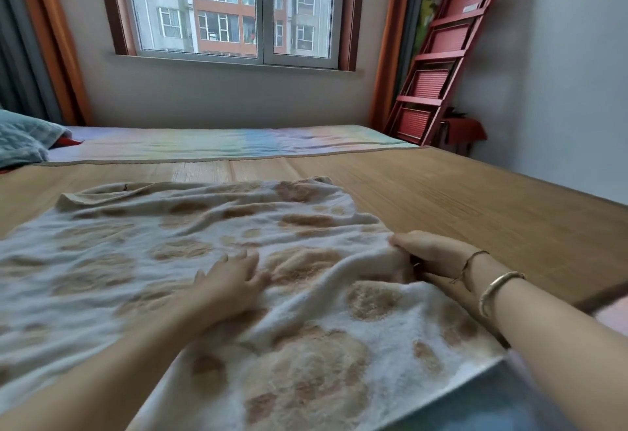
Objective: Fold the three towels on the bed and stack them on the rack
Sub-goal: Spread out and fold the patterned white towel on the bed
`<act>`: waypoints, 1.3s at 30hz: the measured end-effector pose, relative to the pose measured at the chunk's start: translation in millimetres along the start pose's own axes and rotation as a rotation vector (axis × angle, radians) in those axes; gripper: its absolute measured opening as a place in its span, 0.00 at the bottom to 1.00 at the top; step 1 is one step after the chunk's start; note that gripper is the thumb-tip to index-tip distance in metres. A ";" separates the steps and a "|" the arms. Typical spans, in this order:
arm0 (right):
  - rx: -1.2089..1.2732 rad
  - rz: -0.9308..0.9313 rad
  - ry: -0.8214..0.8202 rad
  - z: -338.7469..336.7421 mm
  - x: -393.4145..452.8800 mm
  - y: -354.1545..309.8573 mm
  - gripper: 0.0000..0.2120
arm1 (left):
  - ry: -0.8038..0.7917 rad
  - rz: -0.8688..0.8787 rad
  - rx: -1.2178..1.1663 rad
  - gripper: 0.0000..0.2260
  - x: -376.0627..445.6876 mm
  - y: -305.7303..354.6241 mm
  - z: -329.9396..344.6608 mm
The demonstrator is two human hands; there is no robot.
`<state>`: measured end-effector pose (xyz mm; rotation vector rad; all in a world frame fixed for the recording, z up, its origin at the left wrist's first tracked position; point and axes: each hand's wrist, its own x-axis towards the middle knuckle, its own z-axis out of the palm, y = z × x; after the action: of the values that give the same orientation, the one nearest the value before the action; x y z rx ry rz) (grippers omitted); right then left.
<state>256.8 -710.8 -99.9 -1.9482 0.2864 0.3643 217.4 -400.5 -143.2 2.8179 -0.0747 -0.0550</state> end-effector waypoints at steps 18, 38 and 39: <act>0.320 0.008 0.026 -24.7 -77.2 43.2 0.20 | 0.069 -0.013 -0.194 0.20 -57.3 -11.0 -5.2; 0.177 0.027 -0.017 -26.9 -87.5 52.7 0.19 | -0.034 0.060 -0.103 0.21 -59.2 -48.5 12.2; 0.139 0.058 0.086 -28.3 -88.3 53.8 0.17 | -0.032 0.060 -0.092 0.21 -60.2 -47.4 12.8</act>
<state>159.2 -755.0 -101.2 -1.8247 0.4143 0.2911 158.8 -356.1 -168.6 2.7209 -0.1597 -0.0880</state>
